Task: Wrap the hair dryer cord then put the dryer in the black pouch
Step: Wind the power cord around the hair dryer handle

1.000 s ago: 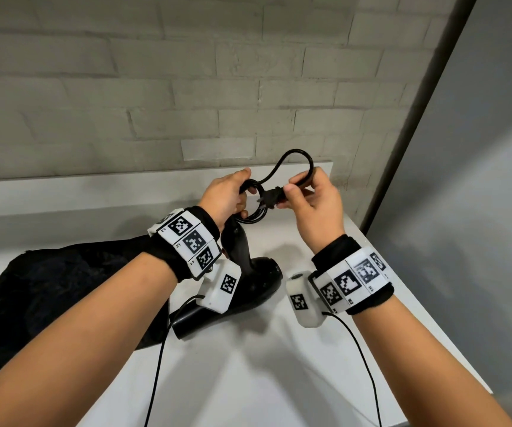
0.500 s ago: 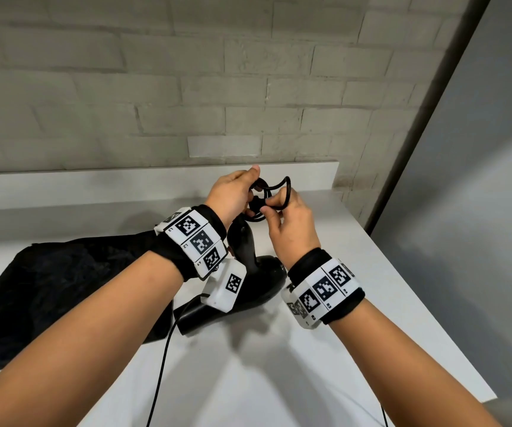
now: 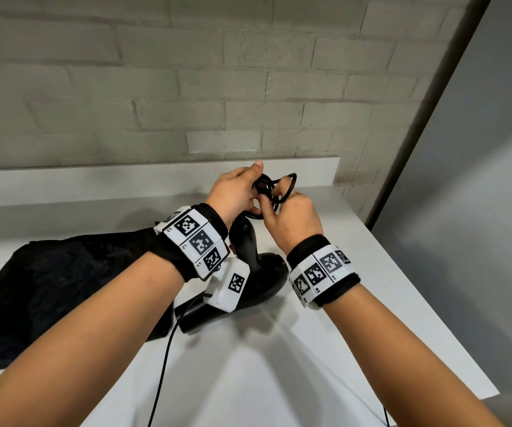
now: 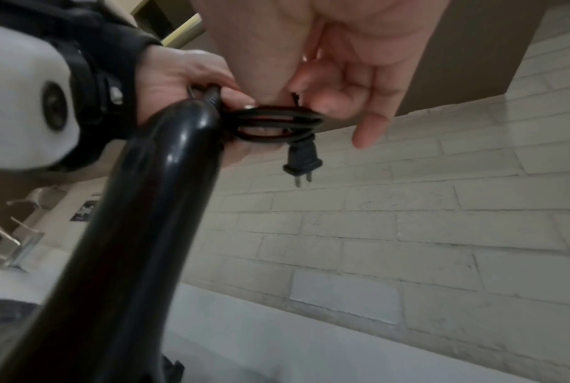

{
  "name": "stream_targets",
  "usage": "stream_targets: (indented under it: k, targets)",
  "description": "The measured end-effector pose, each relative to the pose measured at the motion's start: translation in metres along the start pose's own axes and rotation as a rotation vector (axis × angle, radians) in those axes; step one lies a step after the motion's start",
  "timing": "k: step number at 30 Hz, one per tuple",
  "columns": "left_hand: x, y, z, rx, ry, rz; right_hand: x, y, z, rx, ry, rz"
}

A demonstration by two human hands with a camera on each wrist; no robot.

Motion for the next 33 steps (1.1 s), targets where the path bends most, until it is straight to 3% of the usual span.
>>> stream_targets:
  k: [2, 5, 11, 16, 20, 24, 27, 33]
  targets:
    - [0.001, 0.0, 0.0, 0.01, 0.003, -0.003, 0.0, 0.001, -0.006, 0.052, -0.059, 0.014]
    - [0.001, -0.004, -0.001, -0.017, 0.016, 0.039, 0.001, -0.001, -0.022, -0.082, -0.25, -0.018]
    - [0.007, -0.01, -0.002, -0.049, 0.035, 0.119, -0.009, -0.026, -0.02, -0.611, -0.145, 0.039]
    - [0.005, -0.008, -0.002, -0.021, 0.04, 0.118, -0.012, -0.033, -0.023, -0.779, -0.128, 0.091]
    - [0.001, -0.006, -0.002, -0.005, 0.06, 0.119, -0.007, -0.032, -0.037, -0.63, -0.063, 0.189]
    - [-0.009, 0.005, -0.001, -0.002, 0.051, 0.062, 0.013, -0.031, -0.049, -0.202, 0.094, 0.458]
    - [-0.013, 0.011, -0.001, -0.009, 0.058, 0.038, 0.031, -0.028, -0.074, -0.044, 0.007, 0.519]
    - [-0.009, 0.002, 0.001, 0.001, 0.063, 0.135, 0.039, -0.04, -0.113, 0.147, -0.289, 0.649]
Point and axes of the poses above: each hand's wrist, its own x-axis away from the middle knuckle, its own y-axis out of the back of the hand, z = x × y, the point moved 5 cm from there along -x, towards the middle knuckle, and after that the axes turned 12 degrees about y, right-handed, at the moved point
